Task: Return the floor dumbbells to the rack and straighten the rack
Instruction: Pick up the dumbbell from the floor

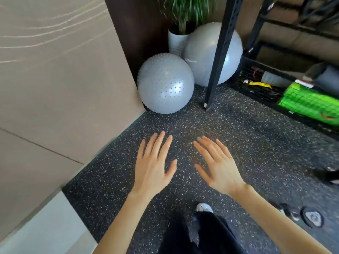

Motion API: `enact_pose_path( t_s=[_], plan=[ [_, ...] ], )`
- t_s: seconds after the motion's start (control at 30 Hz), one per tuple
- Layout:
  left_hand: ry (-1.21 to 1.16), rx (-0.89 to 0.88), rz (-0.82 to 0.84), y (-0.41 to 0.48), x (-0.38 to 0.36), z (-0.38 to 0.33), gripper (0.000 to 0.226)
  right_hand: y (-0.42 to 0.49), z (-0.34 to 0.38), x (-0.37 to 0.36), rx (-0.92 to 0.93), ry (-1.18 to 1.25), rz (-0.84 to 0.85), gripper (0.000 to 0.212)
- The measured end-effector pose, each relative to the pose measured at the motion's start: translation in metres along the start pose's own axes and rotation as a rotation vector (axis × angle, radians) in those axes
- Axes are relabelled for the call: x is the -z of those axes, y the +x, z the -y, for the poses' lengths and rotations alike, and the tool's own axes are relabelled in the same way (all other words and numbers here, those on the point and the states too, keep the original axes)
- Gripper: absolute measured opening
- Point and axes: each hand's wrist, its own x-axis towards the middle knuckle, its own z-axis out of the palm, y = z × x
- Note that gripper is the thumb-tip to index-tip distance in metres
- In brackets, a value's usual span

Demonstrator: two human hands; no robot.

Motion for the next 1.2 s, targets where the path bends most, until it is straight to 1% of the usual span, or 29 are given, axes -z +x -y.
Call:
enact_pose_path(
  t_s=[0.1, 0.2, 0.4, 0.5, 0.73, 1.03, 1.2],
  plan=[
    [-0.038, -0.106, 0.031, -0.006, -0.010, 0.009, 0.061, -0.022, 0.013, -0.015, -0.102, -0.033, 0.000, 0.058],
    [-0.035, -0.235, 0.105, -0.016, -0.028, 0.018, 0.061, -0.053, 0.026, -0.030, -0.241, -0.045, 0.016, 0.058],
    [-0.065, -0.481, 0.247, -0.019, -0.045, 0.008, 0.060, -0.108, 0.045, -0.029, -0.490, -0.085, 0.013, 0.059],
    [-0.065, -0.597, 0.293, -0.015, -0.048, -0.007, 0.060, -0.130, 0.050, -0.019, -0.587, -0.102, -0.015, 0.059],
    [-0.111, -0.804, 0.318, -0.007, -0.058, -0.053, 0.060, -0.181, 0.054, -0.004, -0.808, -0.151, -0.130, 0.057],
    [-0.130, -1.012, 0.405, -0.031, -0.087, -0.118, 0.060, -0.267, 0.062, -0.014, -1.069, -0.136, -0.095, 0.056],
    [-0.109, -1.090, 0.435, -0.053, -0.098, -0.158, 0.059, -0.315, 0.059, -0.014, -1.157, -0.108, -0.075, 0.057]
  ],
)
